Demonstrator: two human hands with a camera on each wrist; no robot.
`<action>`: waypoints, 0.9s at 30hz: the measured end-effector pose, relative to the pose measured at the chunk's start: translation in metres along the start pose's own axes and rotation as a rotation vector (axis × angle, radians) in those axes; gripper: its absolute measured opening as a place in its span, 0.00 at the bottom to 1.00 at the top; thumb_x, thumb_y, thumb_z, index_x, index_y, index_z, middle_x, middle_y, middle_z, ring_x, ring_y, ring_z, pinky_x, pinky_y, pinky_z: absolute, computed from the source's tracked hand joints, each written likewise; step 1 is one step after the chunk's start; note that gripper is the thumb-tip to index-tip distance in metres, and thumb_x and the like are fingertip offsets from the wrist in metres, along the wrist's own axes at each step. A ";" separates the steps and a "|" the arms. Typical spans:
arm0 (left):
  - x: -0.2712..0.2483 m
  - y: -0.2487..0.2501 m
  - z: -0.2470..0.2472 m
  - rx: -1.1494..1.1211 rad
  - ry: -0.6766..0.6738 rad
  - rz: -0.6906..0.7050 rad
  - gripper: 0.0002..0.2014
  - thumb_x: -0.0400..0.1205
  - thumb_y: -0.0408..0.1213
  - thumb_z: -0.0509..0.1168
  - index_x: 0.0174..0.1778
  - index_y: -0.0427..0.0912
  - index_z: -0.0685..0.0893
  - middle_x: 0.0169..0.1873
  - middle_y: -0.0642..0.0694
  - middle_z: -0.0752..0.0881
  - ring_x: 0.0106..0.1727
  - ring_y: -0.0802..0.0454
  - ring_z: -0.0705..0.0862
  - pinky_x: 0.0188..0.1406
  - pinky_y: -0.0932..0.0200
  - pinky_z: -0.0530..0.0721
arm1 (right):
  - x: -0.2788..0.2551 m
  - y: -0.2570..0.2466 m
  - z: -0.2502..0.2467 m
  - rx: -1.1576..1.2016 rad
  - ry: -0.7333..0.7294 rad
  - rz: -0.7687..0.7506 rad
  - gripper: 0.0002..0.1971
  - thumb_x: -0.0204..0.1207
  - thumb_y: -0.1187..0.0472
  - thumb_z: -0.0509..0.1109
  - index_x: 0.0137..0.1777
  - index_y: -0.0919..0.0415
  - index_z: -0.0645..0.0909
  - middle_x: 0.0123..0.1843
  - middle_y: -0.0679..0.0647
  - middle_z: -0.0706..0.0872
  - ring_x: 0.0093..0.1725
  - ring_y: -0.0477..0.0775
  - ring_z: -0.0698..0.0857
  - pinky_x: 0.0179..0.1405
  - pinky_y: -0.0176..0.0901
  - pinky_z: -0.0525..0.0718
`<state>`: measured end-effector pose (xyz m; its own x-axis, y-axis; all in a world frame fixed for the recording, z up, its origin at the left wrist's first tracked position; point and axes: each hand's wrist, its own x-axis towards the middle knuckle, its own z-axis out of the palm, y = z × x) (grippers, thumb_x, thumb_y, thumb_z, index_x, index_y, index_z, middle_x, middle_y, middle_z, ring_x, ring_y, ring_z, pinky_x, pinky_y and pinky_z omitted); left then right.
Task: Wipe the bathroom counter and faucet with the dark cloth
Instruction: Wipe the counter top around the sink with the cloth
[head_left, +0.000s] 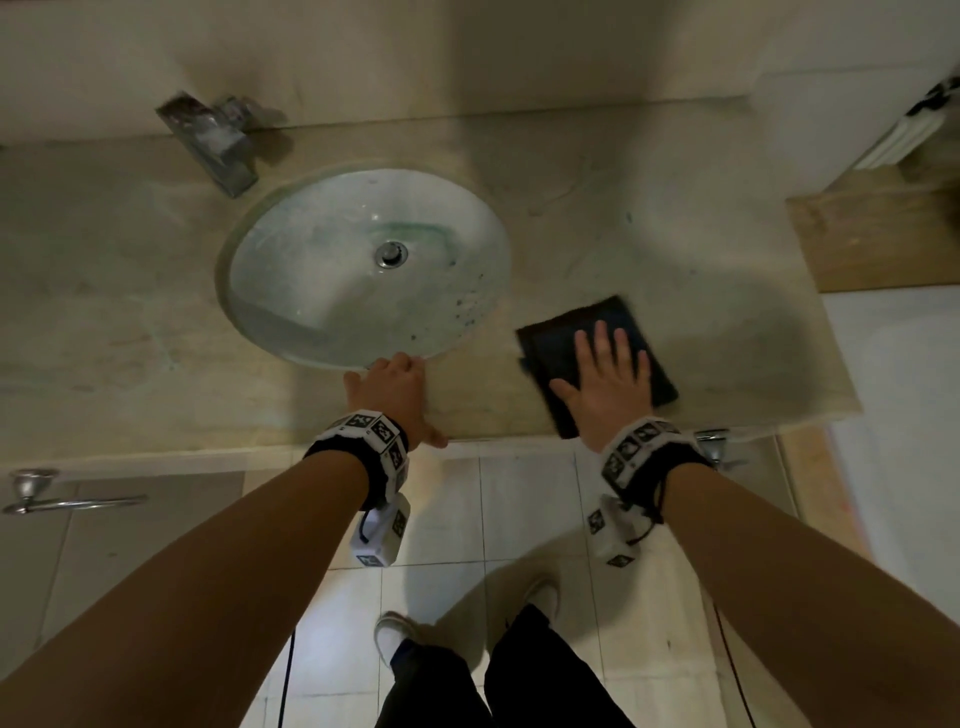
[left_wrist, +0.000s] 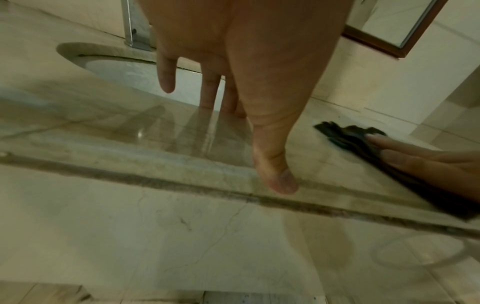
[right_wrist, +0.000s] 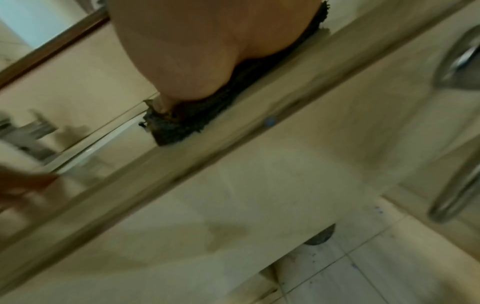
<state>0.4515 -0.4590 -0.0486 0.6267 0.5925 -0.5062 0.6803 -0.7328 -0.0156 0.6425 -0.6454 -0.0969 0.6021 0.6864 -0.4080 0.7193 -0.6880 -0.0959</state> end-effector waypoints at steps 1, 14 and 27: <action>0.000 0.001 -0.001 0.003 -0.007 -0.004 0.54 0.58 0.65 0.78 0.78 0.50 0.65 0.72 0.50 0.72 0.73 0.44 0.70 0.70 0.34 0.68 | 0.000 0.016 -0.002 0.010 0.001 0.066 0.37 0.83 0.34 0.39 0.85 0.52 0.33 0.86 0.53 0.30 0.85 0.58 0.32 0.83 0.62 0.37; 0.004 0.002 0.000 0.036 -0.004 0.001 0.52 0.56 0.66 0.79 0.73 0.47 0.70 0.65 0.47 0.74 0.68 0.43 0.73 0.68 0.36 0.70 | 0.005 -0.014 -0.001 -0.016 0.033 0.077 0.37 0.84 0.36 0.42 0.85 0.53 0.35 0.86 0.60 0.33 0.84 0.66 0.34 0.80 0.69 0.38; 0.006 0.006 -0.011 0.082 -0.033 0.004 0.47 0.55 0.68 0.78 0.66 0.46 0.75 0.57 0.47 0.77 0.59 0.45 0.78 0.59 0.46 0.79 | -0.015 -0.061 0.013 -0.183 -0.047 -0.467 0.40 0.74 0.34 0.29 0.86 0.50 0.39 0.87 0.52 0.35 0.84 0.57 0.32 0.82 0.62 0.34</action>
<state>0.4631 -0.4561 -0.0425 0.6155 0.5792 -0.5346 0.6435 -0.7609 -0.0835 0.5854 -0.6169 -0.0965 0.1886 0.8969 -0.4001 0.9596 -0.2548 -0.1190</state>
